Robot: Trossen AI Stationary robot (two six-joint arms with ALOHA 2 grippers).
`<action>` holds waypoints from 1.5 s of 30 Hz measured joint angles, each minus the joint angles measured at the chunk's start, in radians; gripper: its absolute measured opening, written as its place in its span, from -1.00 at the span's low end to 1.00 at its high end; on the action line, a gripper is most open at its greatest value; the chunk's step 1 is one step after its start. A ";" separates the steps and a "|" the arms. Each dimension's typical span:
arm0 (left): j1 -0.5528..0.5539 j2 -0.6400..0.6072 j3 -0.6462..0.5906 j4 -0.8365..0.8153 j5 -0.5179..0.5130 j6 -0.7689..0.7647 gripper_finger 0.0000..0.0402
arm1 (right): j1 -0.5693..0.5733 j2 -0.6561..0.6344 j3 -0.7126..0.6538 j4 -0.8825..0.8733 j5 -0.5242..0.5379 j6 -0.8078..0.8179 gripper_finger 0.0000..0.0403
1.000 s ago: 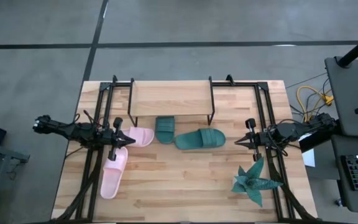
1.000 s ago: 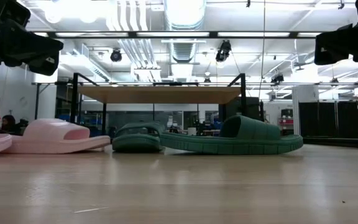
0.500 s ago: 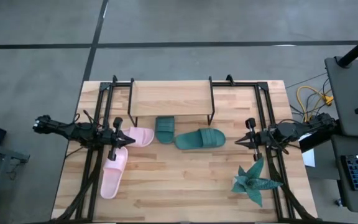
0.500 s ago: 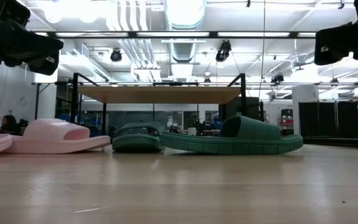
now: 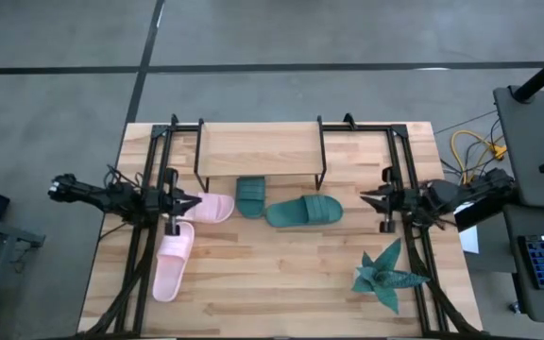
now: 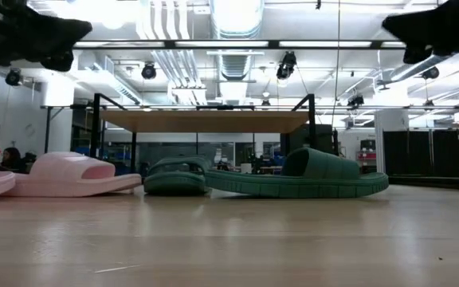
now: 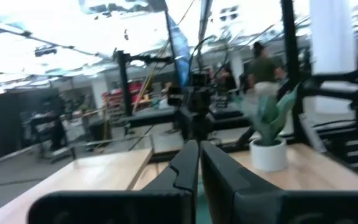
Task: Pick and place slides into the shelf
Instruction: Put the right green slipper on the shelf
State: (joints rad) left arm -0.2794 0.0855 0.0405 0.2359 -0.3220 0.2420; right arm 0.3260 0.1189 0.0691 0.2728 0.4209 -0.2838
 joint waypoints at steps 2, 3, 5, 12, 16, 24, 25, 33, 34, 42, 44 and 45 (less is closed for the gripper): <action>0.000 0.024 0.000 0.001 -0.001 0.000 -0.85 | 0.000 0.053 0.027 -0.008 0.018 0.025 -0.63; 0.000 0.037 0.000 0.006 -0.001 0.000 -0.78 | 0.000 0.082 0.042 -0.007 0.019 0.034 -0.56; 0.000 0.068 -0.001 0.037 -0.001 0.001 -0.64 | 0.000 0.145 0.077 -0.007 0.022 0.037 -0.42; 0.000 0.145 -0.001 0.235 -0.002 0.000 -0.33 | 0.000 0.358 0.245 -0.011 0.026 0.023 -0.13; 0.000 0.166 -0.001 0.252 -0.002 0.002 -0.31 | 0.000 0.464 0.342 -0.102 0.026 0.014 -0.11; 0.000 0.187 -0.001 0.253 -0.006 0.053 -0.30 | 0.000 0.676 0.492 -0.202 0.028 0.189 -0.16; 0.000 0.188 -0.001 0.253 -0.008 0.053 -0.30 | 0.000 0.707 0.510 -0.206 0.028 0.215 -0.17; 0.000 0.189 -0.001 0.253 -0.008 0.053 -0.30 | 0.001 0.917 0.670 -0.551 0.109 0.202 -0.23; 0.000 0.190 -0.001 0.254 -0.009 0.053 -0.30 | 0.001 0.939 0.686 -0.612 0.130 0.214 -0.25; 0.000 0.195 -0.001 0.253 -0.009 0.054 -0.30 | 0.001 1.094 0.705 -0.755 0.140 0.377 -0.32; 0.000 0.195 -0.001 0.253 -0.008 0.054 -0.30 | 0.001 1.136 0.711 -0.756 0.140 0.420 -0.33; 0.000 0.195 -0.001 0.253 -0.009 0.054 -0.30 | 0.001 1.155 0.716 -0.753 0.139 0.432 -0.33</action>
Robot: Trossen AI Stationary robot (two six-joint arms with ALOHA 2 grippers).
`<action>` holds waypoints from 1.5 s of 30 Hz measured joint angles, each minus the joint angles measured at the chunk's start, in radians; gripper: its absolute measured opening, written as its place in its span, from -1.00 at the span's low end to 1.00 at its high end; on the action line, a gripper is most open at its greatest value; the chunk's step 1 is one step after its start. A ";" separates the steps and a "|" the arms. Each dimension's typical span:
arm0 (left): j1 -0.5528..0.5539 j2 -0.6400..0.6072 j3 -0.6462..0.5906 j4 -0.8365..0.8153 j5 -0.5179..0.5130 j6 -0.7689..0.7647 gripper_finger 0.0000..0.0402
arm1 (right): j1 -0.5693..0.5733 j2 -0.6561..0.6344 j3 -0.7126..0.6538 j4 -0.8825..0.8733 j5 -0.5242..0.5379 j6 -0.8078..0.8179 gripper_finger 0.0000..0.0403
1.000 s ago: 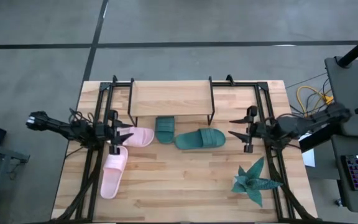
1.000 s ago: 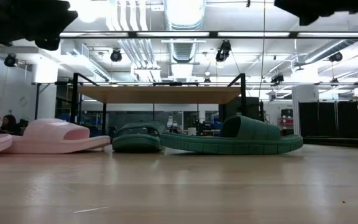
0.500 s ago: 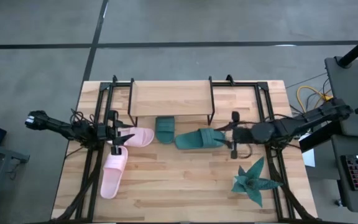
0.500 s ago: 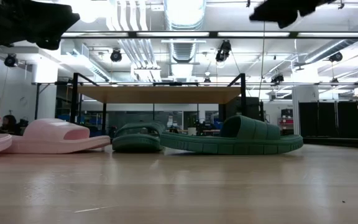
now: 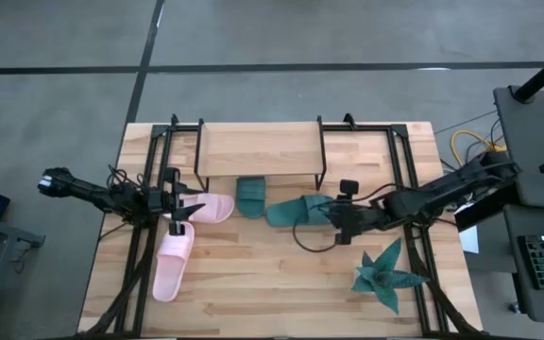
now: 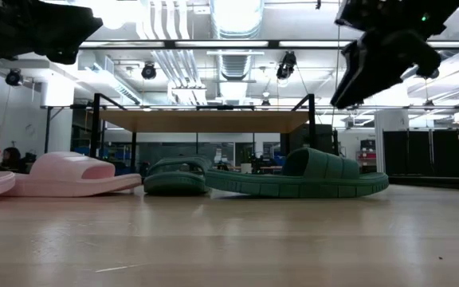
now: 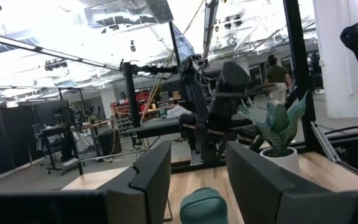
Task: Pick and place slides into the shelf
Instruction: Put the right green slipper on the shelf
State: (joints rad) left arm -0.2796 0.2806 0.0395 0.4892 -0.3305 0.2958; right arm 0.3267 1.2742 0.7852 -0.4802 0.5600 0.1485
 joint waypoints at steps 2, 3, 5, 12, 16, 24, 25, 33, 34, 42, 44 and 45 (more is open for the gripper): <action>0.000 0.002 0.000 0.000 0.000 0.000 -0.30 | 0.000 0.036 0.009 -0.001 -0.004 0.003 -0.33; 0.000 0.003 0.000 0.000 0.000 0.000 -0.30 | 0.000 0.055 0.015 -0.001 -0.008 -0.011 -0.33; 0.000 0.004 0.000 0.000 0.000 0.000 -0.30 | 0.000 0.089 0.025 -0.010 -0.010 -0.065 -0.32; 0.000 0.007 0.000 -0.001 0.000 0.000 -0.30 | 0.000 0.169 0.059 -0.128 -0.010 -0.135 -0.36; 0.000 0.006 0.000 -0.001 0.000 0.000 -0.30 | 0.000 0.176 0.063 -0.252 -0.010 -0.054 -0.39; 0.000 0.006 0.000 -0.001 0.000 0.000 -0.30 | 0.000 0.189 0.046 -0.286 -0.012 -0.010 -0.40; 0.000 0.006 0.000 0.000 0.000 0.000 -0.30 | 0.000 0.196 0.043 -0.287 -0.012 -0.016 -0.40; 0.000 0.006 0.000 -0.001 0.000 0.000 -0.30 | 0.000 0.237 0.040 -0.275 0.017 -0.034 -0.40; 0.000 0.006 0.000 0.000 0.000 0.000 -0.30 | 0.000 0.238 0.040 -0.270 0.019 -0.041 -0.40; 0.000 0.005 0.000 -0.001 0.000 0.000 -0.30 | 0.000 0.243 0.035 -0.196 0.071 -0.110 -0.28; 0.000 0.006 0.000 -0.001 0.000 0.000 -0.30 | 0.000 0.249 0.031 -0.189 0.072 -0.134 -0.25; 0.000 0.007 0.000 -0.001 0.000 0.000 -0.30 | 0.000 0.255 0.028 -0.195 0.072 -0.143 -0.23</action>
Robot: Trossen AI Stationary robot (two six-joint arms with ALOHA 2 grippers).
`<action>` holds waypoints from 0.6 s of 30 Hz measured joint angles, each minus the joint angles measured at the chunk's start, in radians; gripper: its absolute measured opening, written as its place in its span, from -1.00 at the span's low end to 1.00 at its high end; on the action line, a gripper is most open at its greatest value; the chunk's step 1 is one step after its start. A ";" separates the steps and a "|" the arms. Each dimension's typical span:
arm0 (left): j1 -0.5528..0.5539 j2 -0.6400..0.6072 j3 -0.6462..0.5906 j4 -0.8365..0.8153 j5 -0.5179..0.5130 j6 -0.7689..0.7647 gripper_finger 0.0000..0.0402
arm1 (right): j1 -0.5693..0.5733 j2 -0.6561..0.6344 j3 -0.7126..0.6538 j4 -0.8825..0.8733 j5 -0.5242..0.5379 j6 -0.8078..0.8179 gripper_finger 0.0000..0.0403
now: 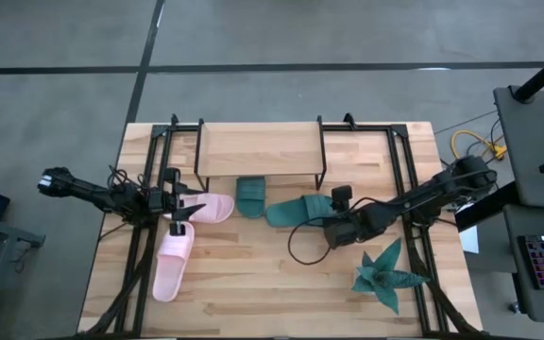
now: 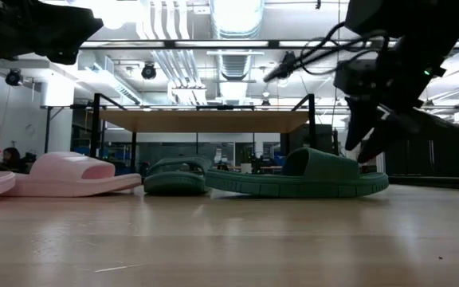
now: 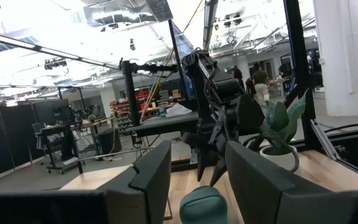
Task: Pick and place slides into the shelf
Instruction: Put the right green slipper on the shelf
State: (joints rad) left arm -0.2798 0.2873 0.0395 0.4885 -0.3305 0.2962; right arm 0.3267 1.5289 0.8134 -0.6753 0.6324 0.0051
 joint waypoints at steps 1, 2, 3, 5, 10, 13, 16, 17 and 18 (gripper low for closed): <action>0.000 0.000 0.000 0.000 0.000 0.000 -0.30 | 0.000 0.006 -0.001 -0.001 0.000 -0.006 -0.22; 0.000 0.000 0.000 0.000 0.000 0.000 -0.30 | 0.000 0.011 -0.003 0.003 0.000 -0.008 -0.20; 0.000 0.000 0.000 0.000 0.000 0.000 -0.30 | 0.000 0.016 -0.005 0.004 0.000 -0.008 -0.19; 0.000 0.001 0.000 0.000 0.000 0.000 -0.30 | 0.000 0.031 -0.006 0.003 0.007 -0.010 -0.17; 0.000 -0.001 0.000 0.000 0.000 0.000 -0.30 | 0.000 0.070 -0.008 0.037 0.026 -0.017 -0.14; 0.000 0.000 0.000 0.000 0.000 0.000 -0.30 | 0.000 0.094 -0.008 0.078 0.026 -0.042 -0.14; 0.000 0.000 0.000 0.000 0.000 0.000 -0.30 | 0.000 0.111 -0.008 0.094 0.040 -0.058 -0.14; 0.000 0.000 0.000 0.000 0.000 0.000 -0.30 | 0.000 0.112 -0.008 0.097 0.050 -0.055 -0.14; 0.000 0.000 0.000 0.000 0.000 0.000 -0.30 | 0.000 0.112 -0.008 0.101 0.052 -0.051 -0.14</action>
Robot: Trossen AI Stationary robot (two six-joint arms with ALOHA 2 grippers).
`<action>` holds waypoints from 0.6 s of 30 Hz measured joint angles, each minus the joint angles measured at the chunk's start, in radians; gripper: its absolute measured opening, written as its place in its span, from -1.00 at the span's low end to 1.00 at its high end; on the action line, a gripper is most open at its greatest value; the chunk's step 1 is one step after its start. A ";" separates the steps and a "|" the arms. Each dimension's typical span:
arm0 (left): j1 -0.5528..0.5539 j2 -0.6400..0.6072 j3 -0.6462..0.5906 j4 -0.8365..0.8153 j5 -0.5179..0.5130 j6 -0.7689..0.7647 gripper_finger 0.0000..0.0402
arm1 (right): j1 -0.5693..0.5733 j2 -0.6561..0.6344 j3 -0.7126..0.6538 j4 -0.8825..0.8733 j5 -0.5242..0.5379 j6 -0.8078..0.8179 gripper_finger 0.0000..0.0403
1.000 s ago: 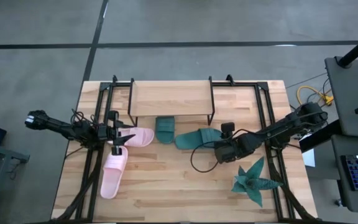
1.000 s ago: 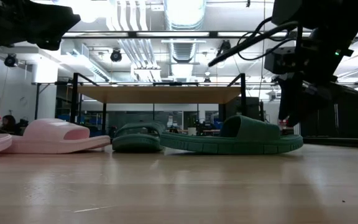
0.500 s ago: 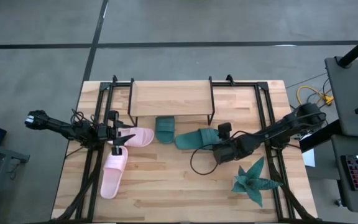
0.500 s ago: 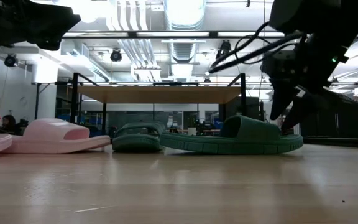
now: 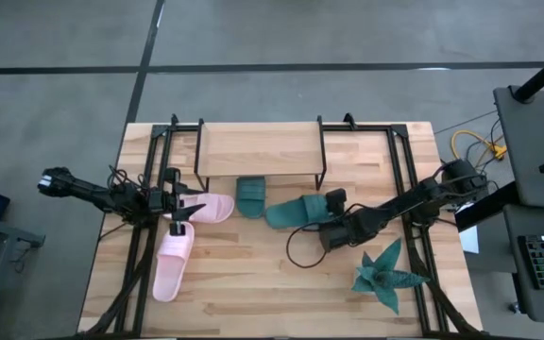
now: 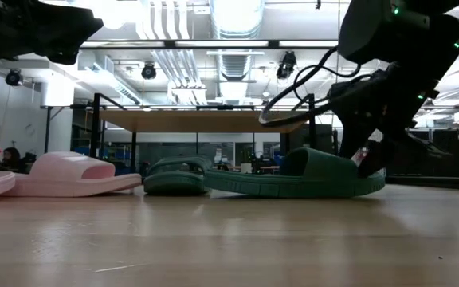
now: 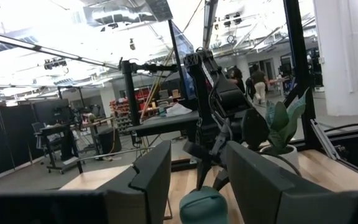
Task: Pick and place slides into the shelf
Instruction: Put the right green slipper on the shelf
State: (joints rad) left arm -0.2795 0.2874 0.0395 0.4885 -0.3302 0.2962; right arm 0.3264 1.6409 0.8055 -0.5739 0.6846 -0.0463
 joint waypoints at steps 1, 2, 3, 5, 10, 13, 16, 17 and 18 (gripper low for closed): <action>0.000 0.000 0.000 0.000 0.000 0.000 -0.30 | 0.000 -0.002 0.000 0.004 0.001 0.003 -0.15; 0.000 0.000 0.000 0.000 0.000 0.000 -0.30 | 0.000 -0.007 0.000 0.005 0.001 0.007 -0.16; 0.000 -0.001 0.000 0.000 0.000 0.000 -0.30 | 0.000 -0.011 0.000 0.008 0.001 0.009 -0.16; 0.000 -0.001 0.000 0.000 0.000 0.000 -0.30 | 0.000 -0.026 0.000 0.018 0.001 0.012 -0.19; 0.000 0.000 0.000 0.000 0.000 0.000 -0.30 | 0.001 -0.056 0.002 0.036 -0.002 0.012 -0.25; 0.000 0.002 0.000 0.000 0.000 0.000 -0.30 | 0.001 -0.063 0.002 0.039 -0.003 0.012 -0.29; 0.000 0.006 0.000 0.000 0.000 0.000 -0.30 | 0.003 -0.063 0.002 0.043 -0.010 0.017 -0.32; 0.000 0.007 0.000 0.000 0.000 0.000 -0.30 | 0.003 -0.063 0.002 0.046 -0.011 0.019 -0.33; 0.000 0.007 0.000 0.000 0.000 0.000 -0.30 | 0.003 -0.063 0.002 0.051 -0.015 0.019 -0.34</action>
State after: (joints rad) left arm -0.2798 0.2943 0.0395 0.4881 -0.3302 0.2962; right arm 0.3294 1.5784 0.8074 -0.5231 0.6696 -0.0269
